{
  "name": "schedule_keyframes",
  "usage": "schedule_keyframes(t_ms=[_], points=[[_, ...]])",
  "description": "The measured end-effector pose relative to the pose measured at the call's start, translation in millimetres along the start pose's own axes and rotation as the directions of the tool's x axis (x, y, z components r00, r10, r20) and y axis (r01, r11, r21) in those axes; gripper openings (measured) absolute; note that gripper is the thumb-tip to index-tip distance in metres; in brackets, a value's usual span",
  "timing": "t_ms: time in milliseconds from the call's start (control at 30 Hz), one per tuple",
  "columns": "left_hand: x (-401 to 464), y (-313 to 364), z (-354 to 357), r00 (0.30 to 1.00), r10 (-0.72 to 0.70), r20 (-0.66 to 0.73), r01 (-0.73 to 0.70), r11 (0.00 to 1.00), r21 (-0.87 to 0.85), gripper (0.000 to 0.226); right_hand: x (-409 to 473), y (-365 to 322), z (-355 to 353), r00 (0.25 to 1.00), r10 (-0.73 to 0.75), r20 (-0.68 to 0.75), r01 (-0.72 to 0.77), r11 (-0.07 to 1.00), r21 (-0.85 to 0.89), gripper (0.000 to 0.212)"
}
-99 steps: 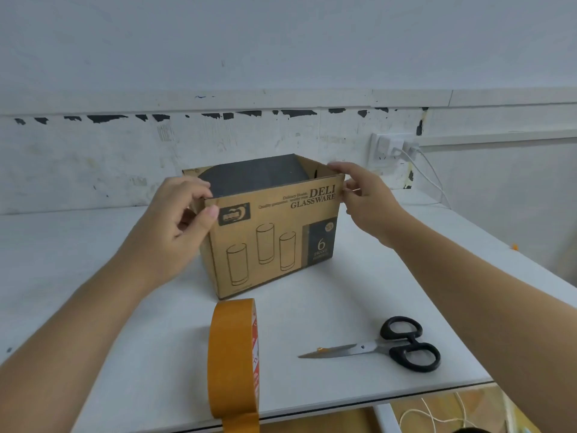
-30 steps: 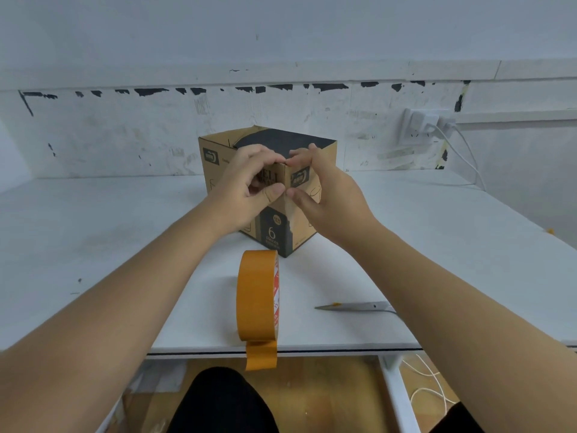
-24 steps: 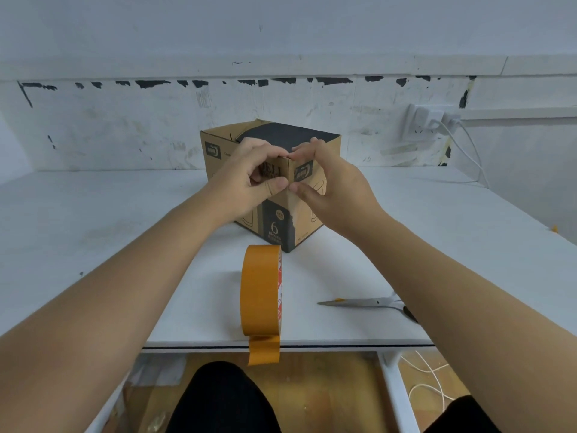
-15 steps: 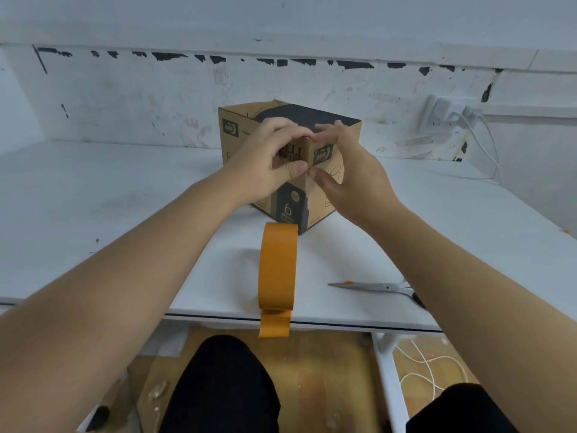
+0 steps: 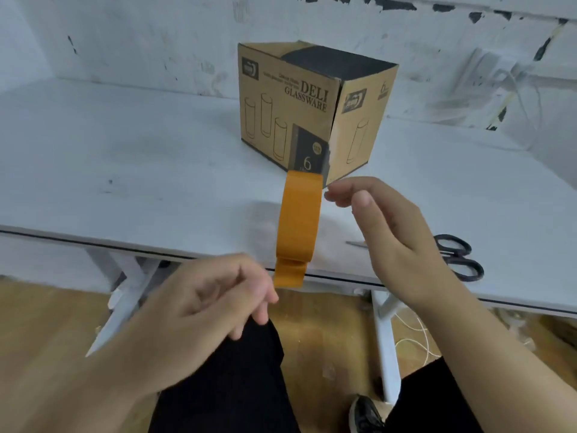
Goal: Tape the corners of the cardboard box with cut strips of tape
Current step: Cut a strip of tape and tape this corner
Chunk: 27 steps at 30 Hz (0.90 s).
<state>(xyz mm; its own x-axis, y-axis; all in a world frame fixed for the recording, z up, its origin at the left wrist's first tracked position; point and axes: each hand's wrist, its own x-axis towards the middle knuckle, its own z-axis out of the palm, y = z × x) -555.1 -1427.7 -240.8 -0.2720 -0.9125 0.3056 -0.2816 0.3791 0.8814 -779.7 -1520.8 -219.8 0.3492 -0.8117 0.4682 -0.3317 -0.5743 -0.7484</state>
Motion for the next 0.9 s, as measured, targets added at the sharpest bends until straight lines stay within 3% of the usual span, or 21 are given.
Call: schedule_keyframes(t_ms=[100, 167, 233, 333, 667, 900], points=[[-20.1, -28.6, 29.3, 0.938, -0.344, -0.053, 0.343, 0.939, -0.013, 0.05, -5.6, -1.9, 7.7, 0.986, -0.002, 0.169, 0.001, 1.0, 0.011, 0.052], [-16.8, -42.3, 45.5, 0.832, -0.54, -0.126, 0.507, 0.833, -0.222, 0.048, -4.0, 0.2, 13.2, 0.967, -0.019, 0.255, 0.033, 0.998, -0.049, 0.047], [-5.4, -50.7, 56.1, 0.764, -0.631, -0.135, 0.513, 0.72, -0.467, 0.049, -0.1, 2.5, 18.9, 0.95, -0.072, 0.303, 0.102, 0.991, -0.082, 0.034], [11.5, -49.0, 67.9, 0.786, -0.602, -0.138, 0.431, 0.695, -0.576, 0.048, 2.8, 6.8, 22.7, 0.935, -0.131, 0.328, 0.153, 0.987, -0.043, 0.026], [15.2, -46.0, 83.0, 0.786, -0.539, -0.301, 0.319, 0.772, -0.55, 0.025, -1.4, 16.3, 27.1, 0.93, -0.176, 0.322, 0.216, 0.972, -0.092, 0.025], [1.3, -39.0, 89.9, 0.788, -0.51, -0.344, 0.273, 0.791, -0.548, 0.03, -4.4, 17.4, 29.6, 0.943, -0.175, 0.284, 0.201, 0.977, -0.065, 0.023]])
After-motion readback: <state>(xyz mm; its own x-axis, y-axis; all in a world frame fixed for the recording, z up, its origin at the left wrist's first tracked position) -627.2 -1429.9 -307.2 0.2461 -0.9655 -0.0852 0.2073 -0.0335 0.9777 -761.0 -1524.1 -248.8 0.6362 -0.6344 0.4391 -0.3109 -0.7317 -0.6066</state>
